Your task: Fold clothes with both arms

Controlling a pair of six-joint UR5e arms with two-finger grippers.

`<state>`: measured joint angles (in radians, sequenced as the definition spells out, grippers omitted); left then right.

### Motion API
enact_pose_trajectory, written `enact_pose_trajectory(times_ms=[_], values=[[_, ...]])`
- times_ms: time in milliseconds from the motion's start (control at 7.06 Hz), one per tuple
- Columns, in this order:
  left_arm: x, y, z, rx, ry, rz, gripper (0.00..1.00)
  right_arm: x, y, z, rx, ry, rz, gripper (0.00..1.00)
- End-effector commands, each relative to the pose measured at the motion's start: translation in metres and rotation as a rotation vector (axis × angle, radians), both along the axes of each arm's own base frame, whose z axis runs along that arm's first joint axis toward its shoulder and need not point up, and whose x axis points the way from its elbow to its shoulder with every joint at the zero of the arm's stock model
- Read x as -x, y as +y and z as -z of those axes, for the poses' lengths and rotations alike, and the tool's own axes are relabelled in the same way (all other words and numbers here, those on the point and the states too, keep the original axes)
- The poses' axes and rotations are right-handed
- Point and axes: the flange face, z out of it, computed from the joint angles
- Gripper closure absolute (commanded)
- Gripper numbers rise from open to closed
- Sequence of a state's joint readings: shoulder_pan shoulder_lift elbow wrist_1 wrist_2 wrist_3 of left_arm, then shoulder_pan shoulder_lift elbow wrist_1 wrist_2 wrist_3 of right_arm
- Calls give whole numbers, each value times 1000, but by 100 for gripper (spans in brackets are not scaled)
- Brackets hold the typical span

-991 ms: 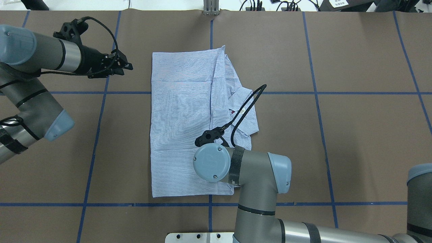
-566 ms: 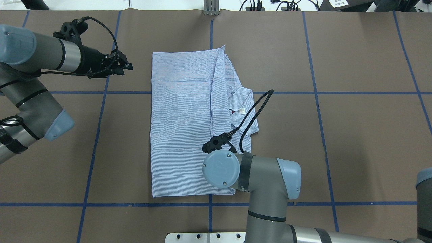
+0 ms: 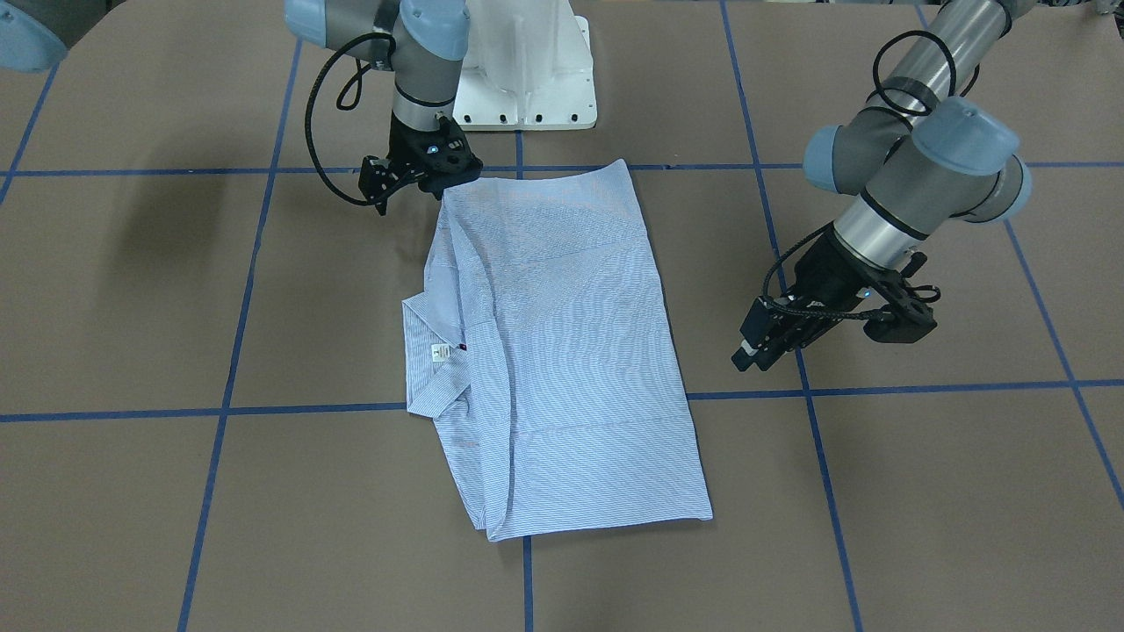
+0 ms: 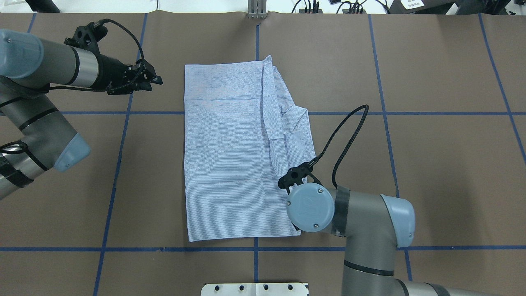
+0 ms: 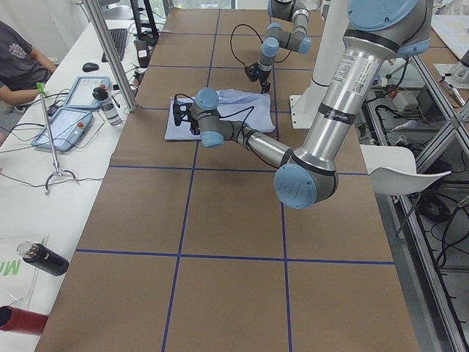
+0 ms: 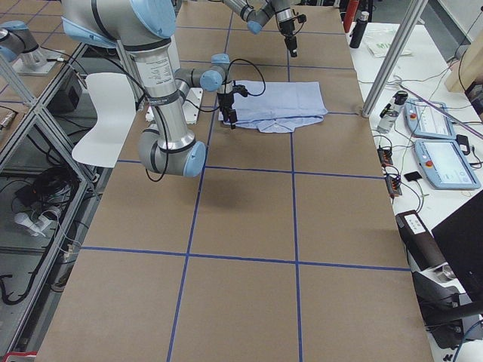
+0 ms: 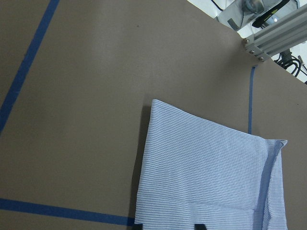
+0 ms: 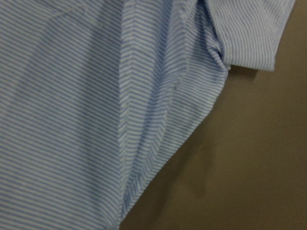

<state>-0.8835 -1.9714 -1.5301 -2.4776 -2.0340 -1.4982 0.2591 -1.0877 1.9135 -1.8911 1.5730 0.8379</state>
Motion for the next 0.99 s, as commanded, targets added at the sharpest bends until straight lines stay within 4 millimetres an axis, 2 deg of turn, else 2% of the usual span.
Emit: enact_pose_trajectory(times_ms=[0, 142, 283, 425, 566, 850], values=[[1, 1, 3, -5, 4, 0, 53, -36, 7, -27, -1, 23, -5, 0], [2, 2, 5, -7, 6, 0, 53, -45, 10, -27, -1, 14, -2, 0], [2, 3, 8, -7, 6, 0, 53, -34, 14, -12, 0, -1, 11, 0], [4, 5, 15, 0, 2, 1, 53, -11, 4, 21, -15, -33, 0, 0], [6, 7, 21, 4, -1, 1, 53, 12, -14, 54, -21, -62, -24, 0], [6, 8, 22, 5, -2, 1, 53, 59, -42, 89, -18, -67, -52, 0]])
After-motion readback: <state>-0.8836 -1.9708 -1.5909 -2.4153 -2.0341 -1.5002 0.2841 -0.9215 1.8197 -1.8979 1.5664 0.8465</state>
